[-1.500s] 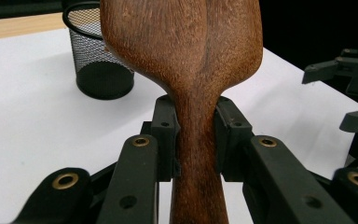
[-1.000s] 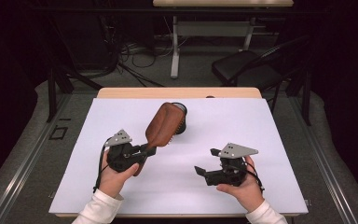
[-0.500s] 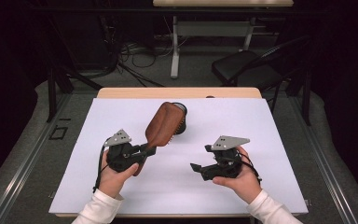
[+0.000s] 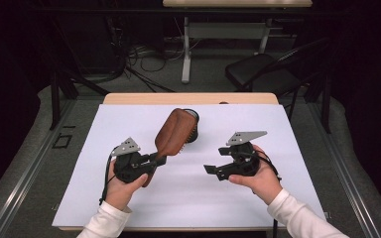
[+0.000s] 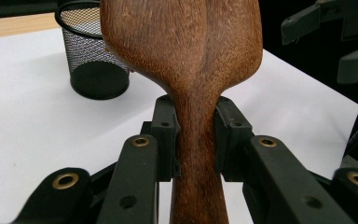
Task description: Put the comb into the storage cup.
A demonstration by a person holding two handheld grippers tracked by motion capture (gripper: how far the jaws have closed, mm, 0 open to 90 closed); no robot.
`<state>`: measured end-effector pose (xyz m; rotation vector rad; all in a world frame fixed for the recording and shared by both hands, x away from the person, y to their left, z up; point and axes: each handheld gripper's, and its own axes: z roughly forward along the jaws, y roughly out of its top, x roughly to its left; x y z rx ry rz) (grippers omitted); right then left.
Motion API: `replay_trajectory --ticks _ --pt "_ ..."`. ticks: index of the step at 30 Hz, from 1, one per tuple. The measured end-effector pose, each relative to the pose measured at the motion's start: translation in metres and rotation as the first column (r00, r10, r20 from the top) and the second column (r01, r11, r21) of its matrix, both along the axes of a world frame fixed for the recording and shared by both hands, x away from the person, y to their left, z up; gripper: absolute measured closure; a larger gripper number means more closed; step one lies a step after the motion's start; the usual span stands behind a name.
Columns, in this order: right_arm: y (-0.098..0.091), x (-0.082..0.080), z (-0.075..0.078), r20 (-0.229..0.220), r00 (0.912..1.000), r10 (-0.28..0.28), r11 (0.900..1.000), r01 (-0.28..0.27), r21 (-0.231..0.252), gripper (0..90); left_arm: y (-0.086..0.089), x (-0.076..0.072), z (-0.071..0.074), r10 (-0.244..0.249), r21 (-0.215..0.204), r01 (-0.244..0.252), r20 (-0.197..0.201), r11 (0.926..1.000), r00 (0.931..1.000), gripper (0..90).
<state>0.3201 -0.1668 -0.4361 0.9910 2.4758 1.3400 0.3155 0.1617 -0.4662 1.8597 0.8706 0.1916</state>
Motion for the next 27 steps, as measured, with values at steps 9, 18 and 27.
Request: replay_trajectory --ticks 9,18,27 --pt "0.000 0.017 0.012 -0.072 0.9974 -0.006 0.9999 0.007 0.016 20.6 -0.001 0.000 -0.001 0.000 0.000 0.000 0.005 1.0000 1.0000 72.8" --pt "0.009 0.031 0.022 -0.140 0.9899 -0.023 0.9996 0.025 0.013 22.6 -0.001 0.000 -0.002 0.003 -0.003 -0.003 0.002 1.0000 1.0000 72.8" --pt "0.022 0.040 0.025 -0.182 0.9826 -0.038 0.9982 0.046 0.038 26.4 -0.002 0.000 -0.003 0.003 -0.009 -0.003 0.003 1.0000 1.0000 72.8"
